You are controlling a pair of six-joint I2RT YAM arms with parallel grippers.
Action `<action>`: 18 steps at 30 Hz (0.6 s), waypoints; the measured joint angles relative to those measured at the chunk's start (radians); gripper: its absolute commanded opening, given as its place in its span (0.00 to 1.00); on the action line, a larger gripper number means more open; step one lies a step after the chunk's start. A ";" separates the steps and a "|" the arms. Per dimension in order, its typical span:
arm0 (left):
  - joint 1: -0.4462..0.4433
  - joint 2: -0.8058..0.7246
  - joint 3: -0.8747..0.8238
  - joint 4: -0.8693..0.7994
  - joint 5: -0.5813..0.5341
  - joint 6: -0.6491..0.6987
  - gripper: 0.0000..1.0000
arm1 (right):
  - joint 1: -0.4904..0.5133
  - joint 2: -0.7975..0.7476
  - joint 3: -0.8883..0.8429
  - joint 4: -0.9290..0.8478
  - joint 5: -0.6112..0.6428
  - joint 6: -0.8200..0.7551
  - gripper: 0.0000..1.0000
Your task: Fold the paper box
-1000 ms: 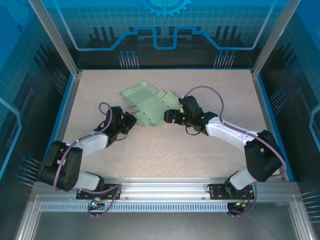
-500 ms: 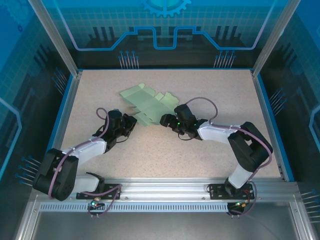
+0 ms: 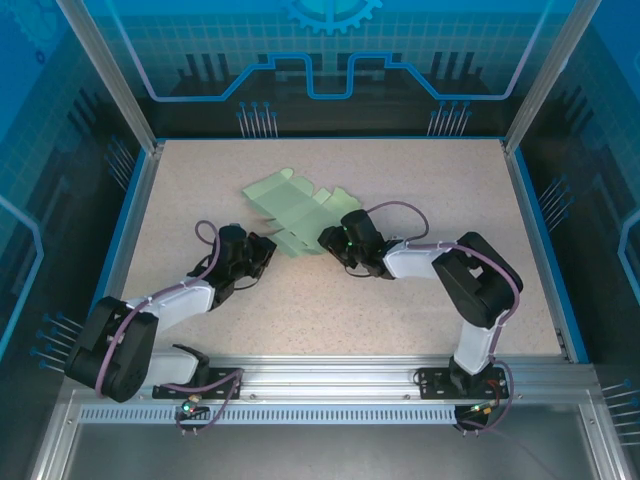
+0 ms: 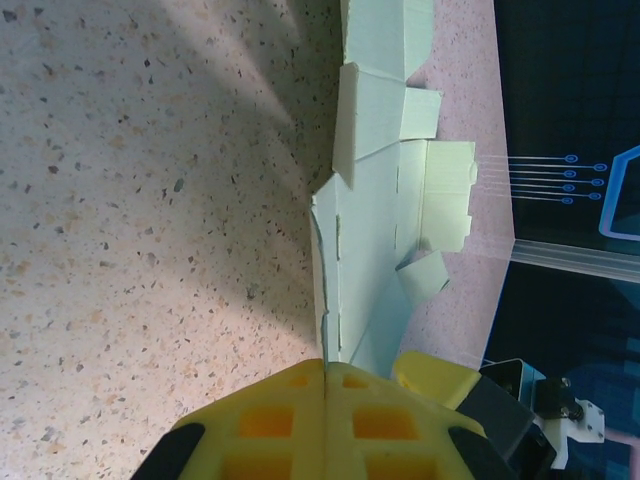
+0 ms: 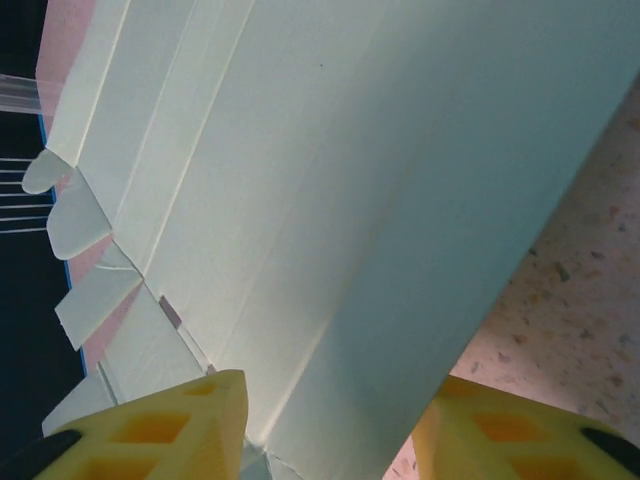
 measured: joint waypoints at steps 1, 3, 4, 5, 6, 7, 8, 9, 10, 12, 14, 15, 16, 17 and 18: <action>-0.002 0.000 0.000 0.002 -0.002 0.000 0.00 | 0.000 0.005 0.002 0.000 0.009 0.013 0.35; -0.006 0.000 -0.001 0.010 -0.003 -0.002 0.00 | 0.000 0.015 0.009 -0.002 0.028 0.035 0.28; -0.009 0.000 -0.001 0.017 -0.006 -0.004 0.00 | 0.000 0.019 0.014 -0.009 0.040 0.041 0.25; -0.012 0.000 -0.002 0.022 -0.007 -0.006 0.01 | 0.000 0.022 0.020 -0.015 0.050 0.047 0.23; -0.016 0.000 -0.002 0.025 -0.010 -0.010 0.02 | 0.000 0.024 0.026 -0.019 0.062 0.048 0.19; -0.019 0.000 -0.002 0.027 -0.010 -0.012 0.03 | 0.000 0.024 0.031 -0.023 0.070 0.050 0.16; -0.023 0.000 -0.003 0.029 -0.010 -0.017 0.05 | 0.000 0.024 0.037 -0.027 0.079 0.048 0.12; -0.028 0.000 -0.003 0.029 -0.010 -0.019 0.07 | -0.001 0.024 0.044 -0.031 0.086 0.042 0.10; -0.032 0.000 -0.003 0.029 -0.010 -0.019 0.10 | -0.001 0.024 0.049 -0.032 0.089 0.035 0.08; -0.042 0.000 -0.006 0.028 -0.010 -0.021 0.20 | -0.001 0.023 0.058 -0.038 0.098 0.012 0.06; -0.042 -0.002 -0.008 0.022 -0.010 -0.009 0.27 | -0.005 0.017 0.058 -0.055 0.108 -0.024 0.04; -0.042 -0.008 -0.008 0.012 -0.014 0.006 0.32 | -0.009 0.009 0.056 -0.067 0.113 -0.050 0.02; -0.042 -0.017 -0.008 -0.005 -0.019 0.022 0.39 | -0.014 -0.002 0.053 -0.077 0.114 -0.076 0.01; -0.042 -0.034 -0.008 -0.029 -0.023 0.045 0.44 | -0.022 -0.019 0.046 -0.084 0.116 -0.110 0.00; -0.042 -0.058 -0.004 -0.067 -0.029 0.082 0.48 | -0.029 -0.042 0.038 -0.093 0.116 -0.150 0.00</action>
